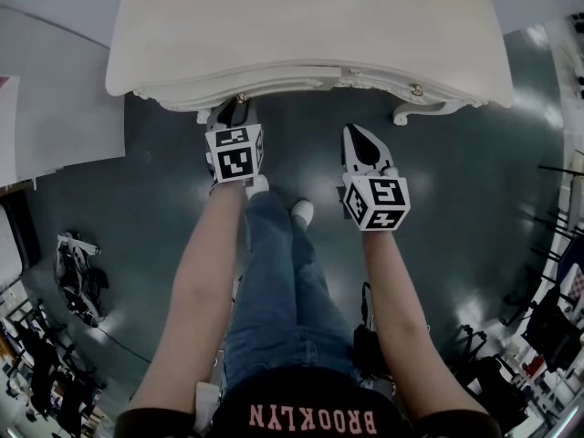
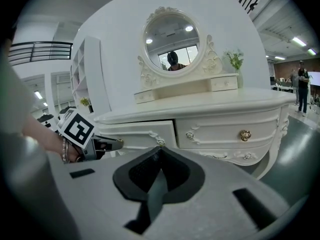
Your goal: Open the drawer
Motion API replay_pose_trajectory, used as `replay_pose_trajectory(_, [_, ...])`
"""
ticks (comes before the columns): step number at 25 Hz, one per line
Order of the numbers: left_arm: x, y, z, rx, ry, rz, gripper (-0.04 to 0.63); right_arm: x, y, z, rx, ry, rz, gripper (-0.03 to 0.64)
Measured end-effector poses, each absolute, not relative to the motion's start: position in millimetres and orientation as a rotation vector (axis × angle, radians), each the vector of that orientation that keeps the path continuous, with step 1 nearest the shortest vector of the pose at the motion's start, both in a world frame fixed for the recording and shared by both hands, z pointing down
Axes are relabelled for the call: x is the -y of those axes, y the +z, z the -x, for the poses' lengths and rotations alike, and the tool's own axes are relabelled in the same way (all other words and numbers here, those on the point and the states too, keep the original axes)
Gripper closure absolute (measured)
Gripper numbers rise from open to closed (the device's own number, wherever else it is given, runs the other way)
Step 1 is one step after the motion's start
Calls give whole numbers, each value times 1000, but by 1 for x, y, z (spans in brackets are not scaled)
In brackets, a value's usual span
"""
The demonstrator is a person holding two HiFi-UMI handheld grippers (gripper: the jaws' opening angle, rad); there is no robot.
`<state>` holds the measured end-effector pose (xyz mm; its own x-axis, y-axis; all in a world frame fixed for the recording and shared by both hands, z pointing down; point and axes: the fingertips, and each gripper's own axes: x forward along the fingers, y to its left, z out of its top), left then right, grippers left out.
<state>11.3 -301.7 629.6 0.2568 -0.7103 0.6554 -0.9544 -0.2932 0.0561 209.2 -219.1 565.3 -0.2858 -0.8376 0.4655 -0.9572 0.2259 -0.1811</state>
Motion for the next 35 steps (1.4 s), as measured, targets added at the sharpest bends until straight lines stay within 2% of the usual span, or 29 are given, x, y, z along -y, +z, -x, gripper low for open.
replay_pose_trajectory(35, [197, 628, -4, 1413, 724, -2127, 482, 148, 565, -189, 2193, 667, -1736, 620])
